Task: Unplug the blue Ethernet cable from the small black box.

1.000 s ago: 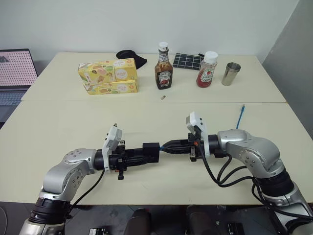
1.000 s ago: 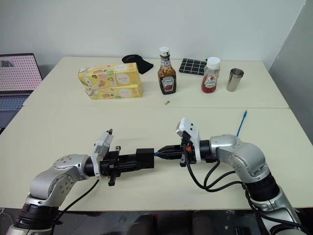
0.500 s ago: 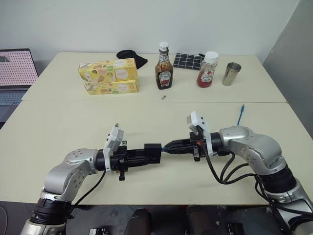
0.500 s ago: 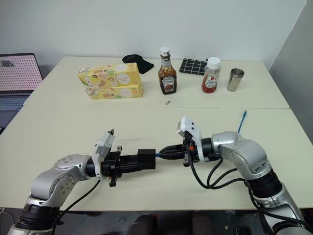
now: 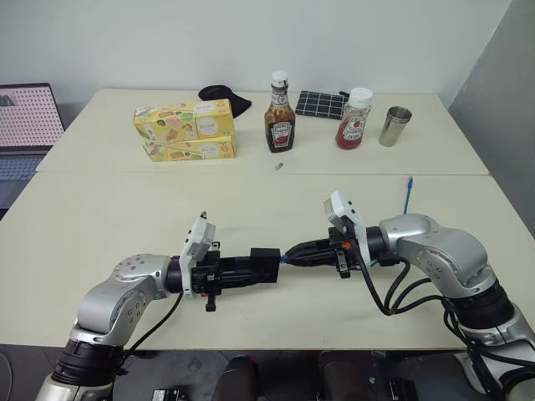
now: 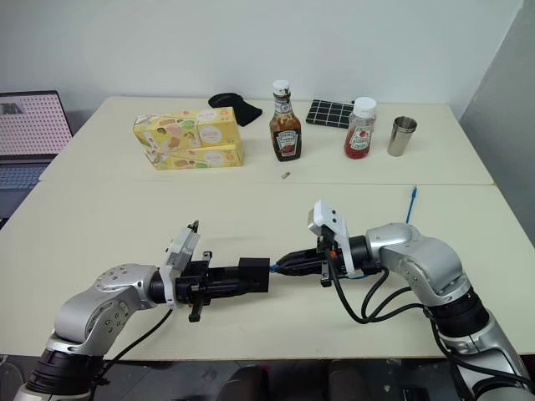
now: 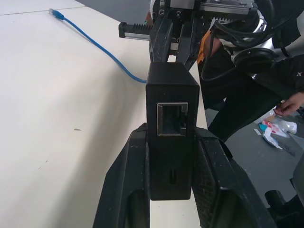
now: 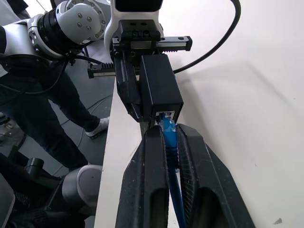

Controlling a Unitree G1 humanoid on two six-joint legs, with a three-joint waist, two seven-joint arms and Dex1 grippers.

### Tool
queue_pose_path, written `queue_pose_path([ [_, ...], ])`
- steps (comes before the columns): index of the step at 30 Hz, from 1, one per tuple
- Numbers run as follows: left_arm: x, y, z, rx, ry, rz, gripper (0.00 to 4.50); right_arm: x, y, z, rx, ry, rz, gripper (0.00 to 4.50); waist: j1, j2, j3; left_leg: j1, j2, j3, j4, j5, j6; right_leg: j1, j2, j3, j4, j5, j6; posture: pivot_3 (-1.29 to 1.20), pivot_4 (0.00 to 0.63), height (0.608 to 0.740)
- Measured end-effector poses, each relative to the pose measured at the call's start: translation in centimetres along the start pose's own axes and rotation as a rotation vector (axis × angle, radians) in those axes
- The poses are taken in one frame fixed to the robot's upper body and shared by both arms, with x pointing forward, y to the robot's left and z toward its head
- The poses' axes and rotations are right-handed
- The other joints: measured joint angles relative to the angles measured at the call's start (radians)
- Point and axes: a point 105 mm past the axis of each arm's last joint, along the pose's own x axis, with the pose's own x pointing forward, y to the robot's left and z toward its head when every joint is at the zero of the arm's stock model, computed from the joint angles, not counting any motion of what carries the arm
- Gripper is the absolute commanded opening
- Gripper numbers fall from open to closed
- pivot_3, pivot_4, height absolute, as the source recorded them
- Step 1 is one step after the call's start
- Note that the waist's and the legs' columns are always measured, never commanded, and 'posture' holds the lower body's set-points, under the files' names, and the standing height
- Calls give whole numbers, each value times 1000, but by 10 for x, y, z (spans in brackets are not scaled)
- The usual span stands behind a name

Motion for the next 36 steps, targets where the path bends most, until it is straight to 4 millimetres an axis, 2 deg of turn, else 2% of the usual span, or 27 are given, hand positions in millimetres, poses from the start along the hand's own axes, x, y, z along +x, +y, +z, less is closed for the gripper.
queue_pose_path([
  [3,-1,1,-1,-2,3,7,781,0,-2,4,4,-24,-22,1158,0,0,0,0,0,0,0,0,0,0,0,0,0,0,0,0,150,740],
  [4,-2,2,-1,-4,4,9,781,-1,-4,5,5,-32,-32,1471,0,0,0,0,0,0,0,0,0,0,0,0,0,0,0,0,150,740],
  [5,-2,2,-1,-5,4,9,781,-2,-4,6,10,-35,-35,1581,0,0,0,0,0,0,0,0,0,0,0,0,0,0,0,0,150,740],
  [10,-3,2,-1,0,5,5,781,-5,-2,8,42,-47,-27,2688,0,0,0,0,0,0,0,0,0,0,0,0,0,0,0,0,150,740],
  [16,-4,3,-3,4,8,6,781,-3,-2,6,46,-38,-43,2713,0,0,0,0,0,0,0,0,0,0,0,0,0,0,0,0,150,740],
  [31,-3,4,-3,12,-5,5,781,19,6,-3,59,0,-31,2713,0,0,0,0,0,0,0,0,0,0,0,0,0,0,0,0,150,740],
  [35,-3,4,-3,12,-6,5,781,19,6,-3,61,0,-30,2075,0,0,0,0,0,0,0,0,0,0,0,0,0,0,0,0,150,740],
  [36,-3,4,-3,12,-6,5,781,18,5,-3,62,2,-30,2048,0,0,0,0,0,0,0,0,0,0,0,0,0,0,0,0,150,740],
])
